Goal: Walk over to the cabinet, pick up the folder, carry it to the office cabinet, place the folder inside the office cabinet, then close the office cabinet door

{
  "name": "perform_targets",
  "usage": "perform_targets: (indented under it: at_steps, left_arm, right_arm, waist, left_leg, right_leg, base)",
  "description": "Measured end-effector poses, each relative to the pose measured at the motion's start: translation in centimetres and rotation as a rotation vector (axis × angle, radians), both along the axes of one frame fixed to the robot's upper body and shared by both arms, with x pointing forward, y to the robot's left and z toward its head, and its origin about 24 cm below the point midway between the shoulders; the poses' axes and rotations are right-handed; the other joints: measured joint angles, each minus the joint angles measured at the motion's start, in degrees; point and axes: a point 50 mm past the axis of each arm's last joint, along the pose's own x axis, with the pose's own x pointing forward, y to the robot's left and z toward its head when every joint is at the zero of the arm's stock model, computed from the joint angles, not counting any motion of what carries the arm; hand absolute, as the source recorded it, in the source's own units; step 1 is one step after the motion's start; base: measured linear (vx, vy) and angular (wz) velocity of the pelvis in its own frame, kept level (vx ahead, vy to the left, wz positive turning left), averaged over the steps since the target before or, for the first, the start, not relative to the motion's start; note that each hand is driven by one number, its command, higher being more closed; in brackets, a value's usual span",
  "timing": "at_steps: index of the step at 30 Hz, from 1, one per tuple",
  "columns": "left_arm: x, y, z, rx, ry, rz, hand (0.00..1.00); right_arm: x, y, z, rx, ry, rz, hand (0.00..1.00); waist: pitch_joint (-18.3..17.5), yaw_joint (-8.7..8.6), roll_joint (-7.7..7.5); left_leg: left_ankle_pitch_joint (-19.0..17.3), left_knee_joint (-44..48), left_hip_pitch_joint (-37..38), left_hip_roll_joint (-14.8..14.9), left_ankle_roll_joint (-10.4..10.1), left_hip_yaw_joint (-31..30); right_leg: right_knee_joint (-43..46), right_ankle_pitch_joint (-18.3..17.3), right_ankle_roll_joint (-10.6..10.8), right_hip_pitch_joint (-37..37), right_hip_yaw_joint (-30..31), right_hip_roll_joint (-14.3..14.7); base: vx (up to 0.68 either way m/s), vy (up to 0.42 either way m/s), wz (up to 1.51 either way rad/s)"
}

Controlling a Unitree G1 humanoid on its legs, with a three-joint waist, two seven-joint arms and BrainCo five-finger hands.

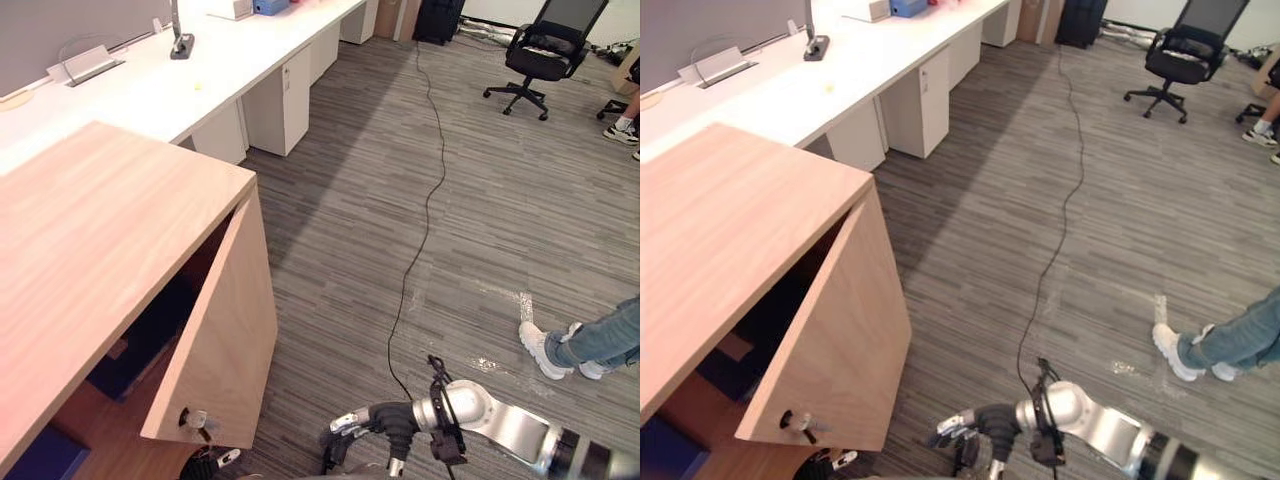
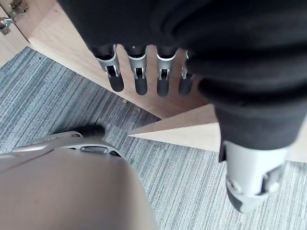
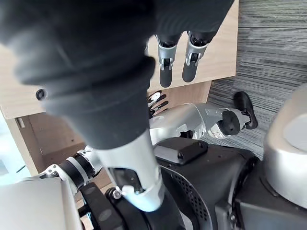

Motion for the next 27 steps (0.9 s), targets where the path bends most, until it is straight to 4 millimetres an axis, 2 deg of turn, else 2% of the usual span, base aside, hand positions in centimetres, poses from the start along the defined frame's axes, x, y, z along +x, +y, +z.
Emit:
perform_targets:
  at_steps: [4,6,8,10,11,13,16,17,18,20,21,22,23,24,25,27]
  left_arm:
    - [0.1,-0.1,0.0,-0.007,-0.002,-0.007,0.0]
    - [0.0,-0.1,0.0,-0.007,0.001,-0.01,0.0]
    - [-0.1,-0.1,0.0,-0.007,0.004,-0.017,0.0]
    - [-0.1,-0.2,0.0,-0.006,0.005,-0.029,0.0]
    - [0.1,-0.3,0.0,-0.004,0.001,-0.034,0.0]
    - [1.1,-0.5,0.3,0.006,-0.038,-0.027,0.0]
    - [1.8,-1.0,0.4,0.002,-0.064,-0.005,0.0]
    - [2.0,-1.2,0.4,0.0,-0.071,0.01,0.0]
    - [1.9,-1.2,0.4,-0.002,-0.071,0.019,0.0]
    - [2.2,-1.1,0.6,0.006,-0.079,0.025,0.0]
    - [2.2,-1.1,0.6,0.009,-0.086,0.025,0.0]
    - [2.3,-1.0,0.7,0.013,-0.086,0.025,0.0]
    - [2.0,-1.1,0.5,0.01,-0.067,0.028,0.0]
    - [1.8,-1.3,0.3,0.007,-0.053,0.024,0.0]
    - [1.9,-1.3,0.3,0.007,-0.052,0.024,0.0]
    - [1.4,-1.1,0.2,0.016,-0.025,0.017,0.0]
  right_arm:
    - [-0.3,-0.3,-0.4,-0.007,0.008,-0.023,0.0]
    - [-0.4,-0.7,-1.7,-0.013,0.026,-0.093,0.0]
    - [0.1,-1.0,-3.9,-0.058,0.02,-0.194,0.0]
    - [1.1,-1.2,-7.0,-0.129,0.006,-0.365,0.0]
    - [1.3,-1.2,-7.7,-0.159,-0.016,-0.408,0.0]
    - [2.2,-1.1,-10.0,-0.248,-0.063,-0.605,0.0]
    - [2.6,-1.3,-11.4,-0.299,-0.051,-0.769,0.0]
    - [2.5,-2.0,-12.1,-0.327,-0.036,-0.901,0.0]
    - [2.4,-2.4,-12.3,-0.337,-0.025,-0.954,0.0]
    - [1.7,-3.9,-13.2,-0.381,0.022,-1.136,0.0]
    - [0.5,-5.1,-13.8,-0.42,0.061,-1.234,0.0]
    - [0.0,-5.6,-14.0,-0.435,0.072,-1.277,0.0]
    - [-1.0,-6.4,-14.5,-0.461,0.104,-1.365,0.0]
    - [-2.1,-7.2,-14.9,-0.486,0.143,-1.438,0.0]
    - [-2.7,-7.3,-15.1,-0.49,0.161,-1.472,0.0]
    - [-4.5,-7.3,-15.8,-0.506,0.239,-1.58,0.0]
  waist:
    - [0.15,0.38,-0.23]
    - [0.16,0.69,-0.31]
    - [0.31,0.95,-0.34]
    - [0.7,1.15,-0.04]
    - [0.94,1.22,0.07]
    - [2.22,1.91,0.55]
    - [3.48,2.58,1.75]
    - [4.04,2.79,2.56]
    - [4.13,2.91,2.66]
    - [4.77,2.42,2.41]
    - [4.59,2.26,2.25]
    - [4.66,2.31,2.14]
    - [4.87,2.14,2.31]
    - [4.88,1.54,2.39]
    - [4.83,0.99,2.83]
    - [5.19,0.86,1.21]
  left_leg:
    - [0.25,-0.57,0.08,-0.81,0.44,-0.55]
    - [0.26,-0.52,0.2,-0.99,0.45,-1.06]
    - [0.27,-0.51,0.02,-1.22,0.49,-1.37]
    - [0.09,-0.34,-0.14,-1.2,0.77,-1.87]
    - [-0.34,-0.11,-0.27,-1.14,0.88,-2.1]
    - [-1.52,3.02,-2.41,-0.35,0.71,-3.08]
    - [-3.23,7.09,-4.92,1.39,1.32,-2.09]
    - [-3.57,9.19,-6.27,2.86,2.71,0.11]
    - [-3.55,9.76,-6.62,3.53,3.54,1.72]
    - [1.1,11.78,-9.34,3.86,4.77,8.59]
    - [2.94,8.95,-9.12,2.75,4.63,11.08]
    - [2.52,8.1,-8.23,2.29,4.66,12.82]
    - [0.63,10.22,-7.8,3.04,5.25,18.54]
    - [0.32,8.14,-6.53,2.06,4.93,21.04]
    - [0.69,5.83,-5.93,1.39,4.72,21.05]
    - [4.42,-1.52,-3.4,-1.81,4.6,18.37]
  right_leg:
    - [-0.19,0.14,0.56,0.15,-0.13,-0.83]
    - [-0.21,-0.09,0.93,0.63,-0.61,-1.15]
    - [-0.21,-0.1,1.01,0.66,-0.95,-1.45]
    - [-0.2,-0.14,1.04,0.89,-1.66,-1.54]
    - [-0.19,-0.19,1.1,0.97,-1.94,-1.54]
    - [-0.16,-0.53,0.95,0.83,-3.03,-1.23]
    - [0.15,-0.87,0.74,0.86,-4.66,-0.83]
    - [0.18,-1.08,0.49,0.88,-6.29,-0.86]
    - [0.22,-1.13,0.41,0.88,-6.85,-1.02]
    - [1.67,-1.73,0.64,0.78,-10.83,-2.96]
    - [1.82,-2.33,0.53,1.23,-14.22,-4.66]
    - [1.63,-2.71,0.22,1.59,-16.54,-5.19]
    - [1.75,-2.92,0.46,2.41,-19.92,-5.74]
    - [2.26,-3.46,1.35,3.23,-23.3,-6.34]
    - [2.63,-3.77,1.81,3.72,-25.04,-6.56]
    - [3.27,-4.19,2.92,5.16,-27.84,-8.11]
  base:
    - [0.0,0.045,0.08]
    - [-0.01,0.029,0.14]
    - [-0.01,0.036,0.11]
    - [0.0,0.014,0.12]
    - [0.0,-0.002,0.17]
    - [0.0,-0.013,0.19]
    - [0.03,-0.014,0.31]
    - [0.04,-0.004,0.41]
    - [0.05,-0.001,0.66]
    - [0.05,0.004,1.19]
    - [0.07,0.035,1.39]
    - [0.08,0.059,1.5]
    - [0.09,0.086,1.49]
    - [0.08,0.083,1.56]
    - [0.05,0.083,1.35]
    - [0.01,0.131,0.87]
